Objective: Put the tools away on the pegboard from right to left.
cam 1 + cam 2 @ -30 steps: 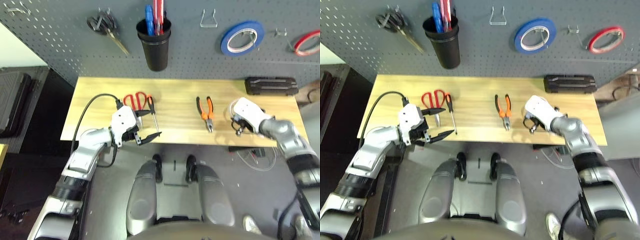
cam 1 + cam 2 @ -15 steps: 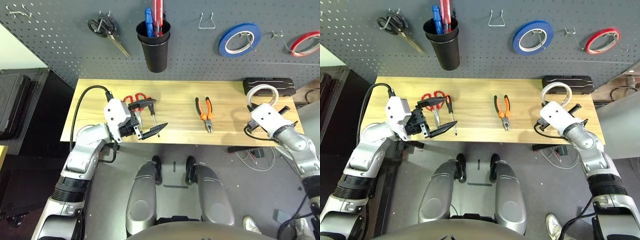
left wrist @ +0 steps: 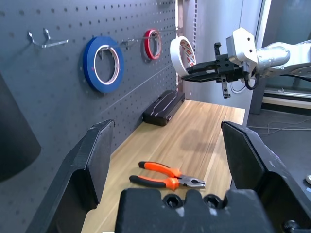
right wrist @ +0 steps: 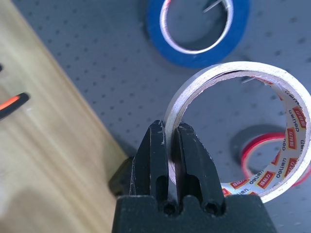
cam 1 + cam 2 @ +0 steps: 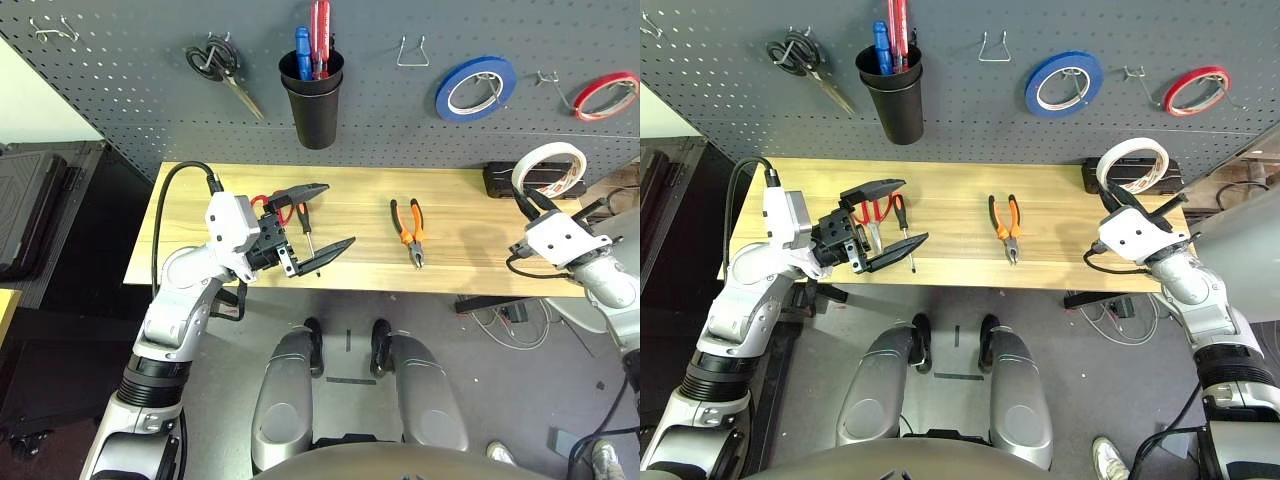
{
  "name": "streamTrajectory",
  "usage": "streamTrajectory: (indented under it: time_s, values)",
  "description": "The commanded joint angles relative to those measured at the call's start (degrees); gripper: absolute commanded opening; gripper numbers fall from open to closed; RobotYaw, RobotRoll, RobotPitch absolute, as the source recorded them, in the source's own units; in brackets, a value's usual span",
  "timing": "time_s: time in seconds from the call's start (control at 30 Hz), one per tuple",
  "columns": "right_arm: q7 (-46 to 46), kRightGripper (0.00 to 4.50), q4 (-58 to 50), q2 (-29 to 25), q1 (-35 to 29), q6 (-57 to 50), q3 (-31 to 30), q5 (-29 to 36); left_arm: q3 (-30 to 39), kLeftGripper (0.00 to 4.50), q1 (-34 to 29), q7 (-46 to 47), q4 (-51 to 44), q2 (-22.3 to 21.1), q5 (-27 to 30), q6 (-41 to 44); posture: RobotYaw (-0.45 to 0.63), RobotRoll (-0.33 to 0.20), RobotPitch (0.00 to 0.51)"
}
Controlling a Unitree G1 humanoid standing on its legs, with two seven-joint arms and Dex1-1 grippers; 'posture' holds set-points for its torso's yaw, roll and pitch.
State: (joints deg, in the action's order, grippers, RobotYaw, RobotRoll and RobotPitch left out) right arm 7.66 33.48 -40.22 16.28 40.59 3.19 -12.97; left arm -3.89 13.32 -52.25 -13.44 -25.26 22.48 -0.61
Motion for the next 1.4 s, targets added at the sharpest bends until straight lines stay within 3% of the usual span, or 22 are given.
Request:
streamTrajectory:
  time_s: [0.03, 0.5, 1.23, 1.27, 1.4]
  values:
    - [-0.4, 0.03, 0.3, -0.7, 0.9, 0.9, 0.7, -0.2, -1.3, 4.50, -0.1, -0.5, -1.0, -0.5, -1.0, -0.2, 0.07, 0.000, 0.224]
    - [-1.9, 0.03, 7.7, 0.2, 10.1, -0.2, -0.5, -1.4, -1.8, 4.50, 1.8, 0.3, -1.5, 0.6, 0.1, 0.8, 0.06, 0.000, 0.217]
    - [-3.7, 0.03, 36.6, 6.4, 35.9, -12.0, -6.6, -5.0, -1.8, 4.50, 4.9, 1.6, 0.7, 0.1, -1.2, 2.2, 0.08, 0.000, 0.226]
    - [-4.0, 0.65, 37.0, 6.7, 36.2, -12.3, -6.3, -4.7, -1.8, 4.50, 5.0, 1.6, 0.8, 0.1, -1.2, 2.2, 0.08, 0.000, 0.226]
    - [-4.1, 2.04, 36.5, 7.1, 35.5, -10.2, -5.8, -3.6, -2.0, 4.50, 5.0, 1.6, 0.8, 0.0, -1.4, 2.2, 0.08, 0.000, 0.231]
